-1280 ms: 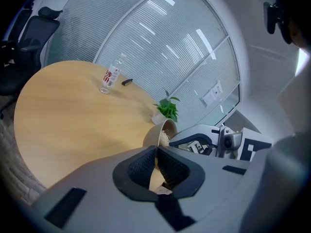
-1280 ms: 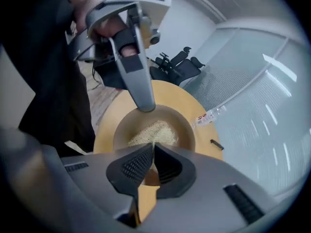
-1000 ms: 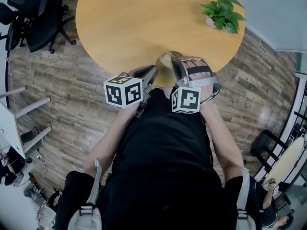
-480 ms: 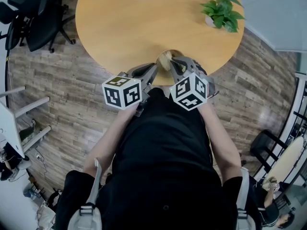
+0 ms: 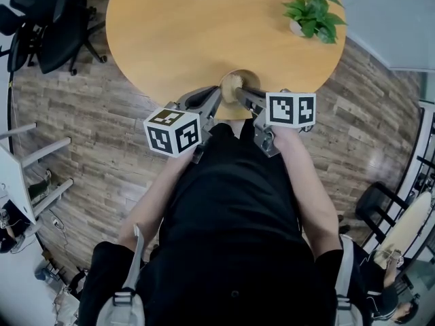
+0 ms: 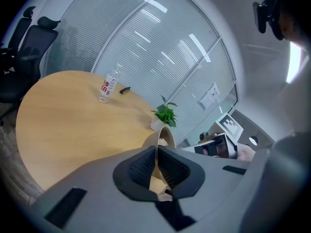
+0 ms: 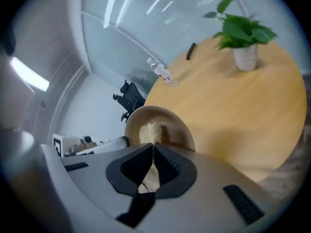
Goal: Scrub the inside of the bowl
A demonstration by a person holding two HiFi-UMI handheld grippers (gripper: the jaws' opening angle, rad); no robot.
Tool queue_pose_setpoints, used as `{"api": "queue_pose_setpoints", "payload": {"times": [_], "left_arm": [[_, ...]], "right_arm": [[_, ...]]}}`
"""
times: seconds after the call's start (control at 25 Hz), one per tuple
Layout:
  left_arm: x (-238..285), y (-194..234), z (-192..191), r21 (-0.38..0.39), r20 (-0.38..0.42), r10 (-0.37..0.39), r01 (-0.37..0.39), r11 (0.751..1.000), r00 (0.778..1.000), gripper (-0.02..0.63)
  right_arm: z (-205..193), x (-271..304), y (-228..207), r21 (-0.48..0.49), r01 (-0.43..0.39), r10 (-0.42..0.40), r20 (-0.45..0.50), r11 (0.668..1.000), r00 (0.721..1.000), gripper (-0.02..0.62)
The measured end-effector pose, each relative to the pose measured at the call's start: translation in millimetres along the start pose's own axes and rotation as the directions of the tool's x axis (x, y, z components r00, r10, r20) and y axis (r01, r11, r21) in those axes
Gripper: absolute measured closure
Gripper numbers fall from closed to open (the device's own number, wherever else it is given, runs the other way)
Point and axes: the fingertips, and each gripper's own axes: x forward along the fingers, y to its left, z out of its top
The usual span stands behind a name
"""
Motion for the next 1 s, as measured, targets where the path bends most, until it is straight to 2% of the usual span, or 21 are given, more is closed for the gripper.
{"api": "queue_pose_setpoints", "payload": {"times": [0.08,0.16,0.24,0.28,0.36,0.44,0.48,0.52,0.6,0.72,0.76,0.8,0.84,0.92,0.96,1.0], "left_arm": [[-0.2,3.3,-0.2,-0.008,0.003,0.015,-0.015,1.000,1.000,0.583],[-1.0,4.8,-1.5,-0.014,0.002,0.020,-0.020,1.000,1.000,0.584],[-1.3,4.9,-2.5,-0.010,-0.005,0.019,-0.019,1.000,1.000,0.584],[-1.1,4.5,-2.6,-0.007,-0.009,0.018,-0.018,1.000,1.000,0.584],[-0.1,2.5,-3.0,0.000,-0.018,0.012,-0.012,1.000,1.000,0.584],[1.8,-0.3,-3.8,0.005,-0.029,0.004,-0.004,1.000,1.000,0.584],[2.7,-1.6,-4.5,0.006,-0.035,-0.001,0.001,1.000,0.999,0.584],[3.5,-2.8,-5.6,0.007,-0.042,-0.006,0.006,1.000,0.999,0.584],[4.9,-5.0,-8.0,0.003,-0.052,-0.019,0.019,1.000,0.998,0.584],[6.4,-6.7,-9.8,-0.005,-0.061,-0.029,0.029,1.000,0.998,0.584],[7.5,-7.3,-10.5,-0.009,-0.065,-0.033,0.033,0.999,0.997,0.584],[8.8,-7.7,-11.6,-0.015,-0.072,-0.037,0.036,0.999,0.997,0.584],[10.0,-8.1,-13.2,-0.021,-0.081,-0.042,0.040,0.999,0.996,0.584],[12.4,-9.1,-17.8,-0.030,-0.105,-0.051,0.048,0.998,0.993,0.584],[13.7,-9.8,-20.4,-0.033,-0.120,-0.055,0.051,0.998,0.991,0.584],[14.7,-10.3,-23.1,-0.036,-0.136,-0.057,0.053,0.998,0.989,0.584]], "right_arm": [[2.7,-2.6,1.6,0.155,-0.069,0.063,0.042,0.985,0.997,0.571],[5.6,-6.4,-0.8,0.259,-0.104,0.083,0.090,0.960,0.992,0.571],[7.6,-8.9,-4.2,0.291,-0.098,0.067,0.116,0.952,0.991,0.571],[8.3,-9.2,-5.2,0.275,-0.084,0.054,0.116,0.958,0.992,0.571],[9.7,-9.4,-7.5,0.174,-0.028,0.011,0.098,0.984,0.995,0.571],[11.4,-10.7,-12.9,-0.030,0.078,-0.076,0.069,0.996,0.995,0.571],[11.5,-11.4,-16.0,-0.174,0.143,-0.135,0.054,0.974,0.989,0.571],[11.2,-12.1,-18.6,-0.328,0.202,-0.199,0.045,0.923,0.979,0.571],[10.2,-12.4,-19.0,-0.593,0.271,-0.301,0.050,0.758,0.952,0.571],[7.5,-9.8,-10.5,-0.835,0.250,-0.360,0.067,0.490,0.930,0.571],[6.8,-9.3,-9.2,-0.896,0.225,-0.372,0.074,0.382,0.925,0.571],[5.9,-9.0,-8.8,-0.948,0.191,-0.382,0.083,0.255,0.920,0.571],[4.4,-8.8,-8.6,-0.982,0.146,-0.390,0.090,0.116,0.916,0.571],[0.2,-8.9,-8.7,-0.987,0.042,-0.399,0.102,-0.156,0.911,0.571],[-1.9,-9.1,-9.0,-0.963,-0.005,-0.400,0.106,-0.268,0.911,0.571],[-3.8,-9.1,-9.3,-0.931,-0.046,-0.397,0.110,-0.362,0.911,0.571]]}}
